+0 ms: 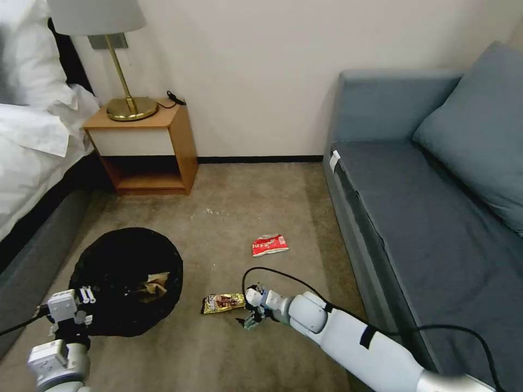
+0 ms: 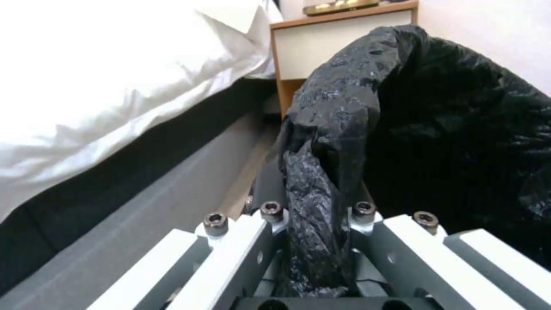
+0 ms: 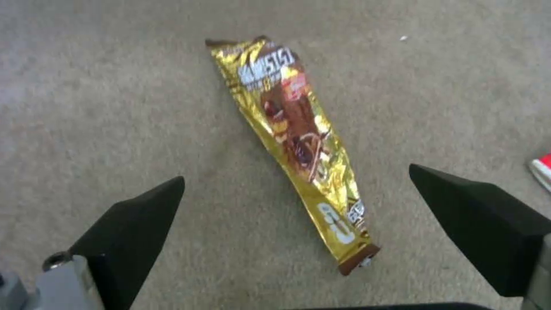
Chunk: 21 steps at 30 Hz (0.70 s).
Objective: Pick up the trash bin, then pick up the garbage on the floor and place it into the trash bin.
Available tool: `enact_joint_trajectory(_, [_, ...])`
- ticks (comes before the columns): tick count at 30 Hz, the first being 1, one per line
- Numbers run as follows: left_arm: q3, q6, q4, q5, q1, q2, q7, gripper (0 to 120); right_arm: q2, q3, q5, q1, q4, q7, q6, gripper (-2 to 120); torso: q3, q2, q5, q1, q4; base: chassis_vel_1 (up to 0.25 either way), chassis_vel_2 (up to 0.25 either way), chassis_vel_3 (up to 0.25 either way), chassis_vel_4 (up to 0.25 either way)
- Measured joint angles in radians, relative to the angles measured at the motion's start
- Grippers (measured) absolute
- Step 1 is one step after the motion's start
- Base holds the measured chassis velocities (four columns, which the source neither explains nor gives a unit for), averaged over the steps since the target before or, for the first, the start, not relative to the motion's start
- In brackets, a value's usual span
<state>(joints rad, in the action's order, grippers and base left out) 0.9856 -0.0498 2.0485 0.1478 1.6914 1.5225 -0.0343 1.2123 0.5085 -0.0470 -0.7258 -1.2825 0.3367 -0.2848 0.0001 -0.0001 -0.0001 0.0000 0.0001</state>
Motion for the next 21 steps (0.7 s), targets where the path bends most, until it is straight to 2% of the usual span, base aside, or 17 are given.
enact_joint_trajectory(6, [0.012, -0.003, 0.008, 0.0, 0.008, 0.023, -0.001, 6, 0.045, 0.026, 0.036, 0.023, 0.102, 0.018, 0.035, 98, 0.0, 0.0, 0.0, 0.0, -0.0001, 0.0, 0.0, 0.0, 0.0])
enact_joint_trajectory(10, [0.003, 0.005, 0.035, 0.002, 0.009, 0.049, -0.002, 6, 0.108, -0.011, 0.085, 0.002, 0.167, 0.022, 0.064, 82, 0.0, 0.0, 0.0003, 0.0, 0.0, 0.0, 0.0, 0.0, 0.0])
enact_joint_trajectory(11, [0.003, 0.005, 0.035, 0.002, 0.009, 0.049, -0.002, 6, 0.108, -0.011, 0.085, 0.002, 0.167, 0.022, 0.064, 82, 0.0, 0.0, 0.0003, 0.0, 0.0, 0.0, 0.0, 0.0, 0.0])
enact_joint_trajectory(14, [-0.002, 0.015, 0.065, 0.003, 0.011, 0.058, -0.001, 6, 0.14, -0.041, 0.127, -0.01, 0.207, 0.02, 0.082, 67, 0.0, 0.0, 0.0002, 0.0, -0.0001, 0.0, 0.0, 0.0, 0.0])
enact_joint_trajectory(15, [-0.002, 0.015, 0.065, 0.003, 0.011, 0.058, -0.001, 6, 0.14, -0.041, 0.127, -0.01, 0.207, 0.02, 0.082, 67, 0.0, 0.0, 0.0002, 0.0, -0.0001, 0.0, 0.0, 0.0, 0.0])
enact_joint_trajectory(18, [-0.006, 0.016, 0.077, 0.002, 0.017, 0.062, 0.0, 6, 0.165, -0.077, 0.166, -0.015, 0.251, 0.019, 0.1, 54, 0.0, 0.0, 0.0002, 0.0, 0.0, 0.0, 0.0, 0.0, 0.0])
enact_joint_trajectory(19, [-0.006, 0.016, 0.077, 0.002, 0.017, 0.062, 0.0, 6, 0.165, -0.077, 0.166, -0.015, 0.251, 0.019, 0.1, 54, 0.0, 0.0, 0.0002, 0.0, 0.0, 0.0, 0.0, 0.0, 0.0])
enact_joint_trajectory(20, [-0.007, 0.016, 0.078, 0.001, 0.019, 0.063, 0.0, 6, 0.17, -0.086, 0.18, -0.016, 0.265, 0.018, 0.106, 47, 0.0, 0.0, 0.0001, 0.0, -0.0001, 0.0, 0.0, 0.0, 0.0])
enact_joint_trajectory(21, [-0.007, 0.016, 0.078, 0.001, 0.02, 0.063, 0.0, 6, 0.172, -0.088, 0.183, -0.016, 0.268, 0.018, 0.107, 45, 0.0, 0.0, 0.0001, 0.0, -0.0001, 0.0, 0.0, 0.0, 0.0])
